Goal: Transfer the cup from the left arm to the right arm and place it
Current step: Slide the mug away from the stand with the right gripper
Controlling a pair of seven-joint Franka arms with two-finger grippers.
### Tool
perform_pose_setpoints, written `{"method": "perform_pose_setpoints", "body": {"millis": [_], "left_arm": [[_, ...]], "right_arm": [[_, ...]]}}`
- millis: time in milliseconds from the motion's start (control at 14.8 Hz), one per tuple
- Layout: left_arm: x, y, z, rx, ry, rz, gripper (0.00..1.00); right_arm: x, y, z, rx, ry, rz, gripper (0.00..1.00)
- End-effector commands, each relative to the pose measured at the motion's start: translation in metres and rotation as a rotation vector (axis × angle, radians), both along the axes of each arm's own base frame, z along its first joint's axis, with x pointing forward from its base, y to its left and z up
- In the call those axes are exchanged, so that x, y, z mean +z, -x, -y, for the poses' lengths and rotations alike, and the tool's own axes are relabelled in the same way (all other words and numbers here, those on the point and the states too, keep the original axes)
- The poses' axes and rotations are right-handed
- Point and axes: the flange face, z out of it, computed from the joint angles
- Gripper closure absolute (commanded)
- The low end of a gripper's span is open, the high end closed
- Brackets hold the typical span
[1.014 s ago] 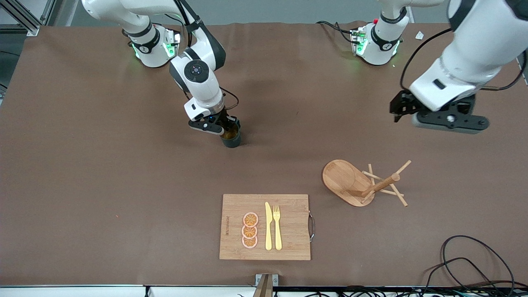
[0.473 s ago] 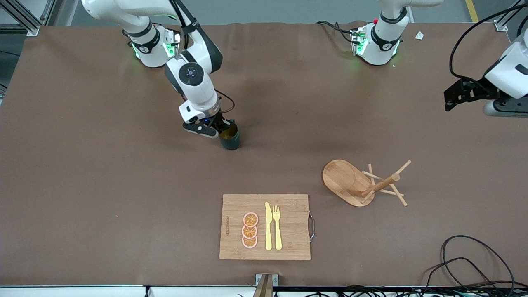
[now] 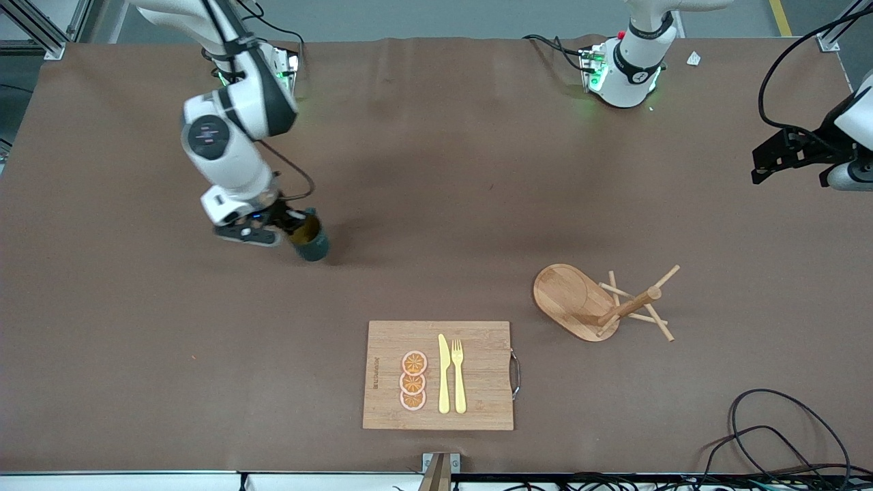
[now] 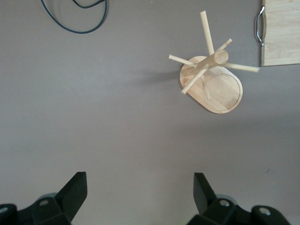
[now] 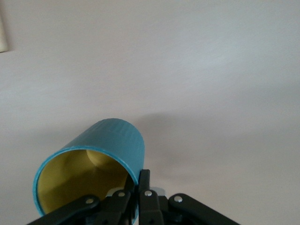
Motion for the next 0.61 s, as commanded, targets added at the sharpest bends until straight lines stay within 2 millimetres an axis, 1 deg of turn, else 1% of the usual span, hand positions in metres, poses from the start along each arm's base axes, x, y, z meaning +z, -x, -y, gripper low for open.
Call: {"method": "perform_pose_setpoints", "body": {"millis": [0,135,203,270,338,405,541], "left_arm": [[0.006,-0.003,0.0,0.012,0.021,0.016,0.0],[0.009,-0.007,0.004,0.025,0.04,0.061,0.0],[0.01,-0.009,0.007,0.025,0.057,0.069,0.0],[0.009,-0.01,0.009,0.025,0.063,0.073,0.0],[0.008,-0.01,0.008,0.026,0.063,0.072,0.0],[0.008,-0.01,0.005,0.031,0.061,0.072,0.0],[0.009,-0.01,0.003,0.034,0.059,0.069,0.0]], "right_arm": [[-0.018,0.024,0.031,0.096,0.005,0.026,1.0],[-0.033,0.031,0.058,0.164,0.009,0.032,1.0],[-0.033,0.031,0.068,0.179,0.01,0.033,1.0],[-0.032,0.032,0.085,0.198,0.013,0.036,1.0],[-0.029,0.033,0.104,0.235,0.018,0.041,1.0],[-0.028,0.038,0.134,0.268,0.023,0.038,1.0],[-0.023,0.044,0.178,0.328,0.031,0.036,1.0]]}}
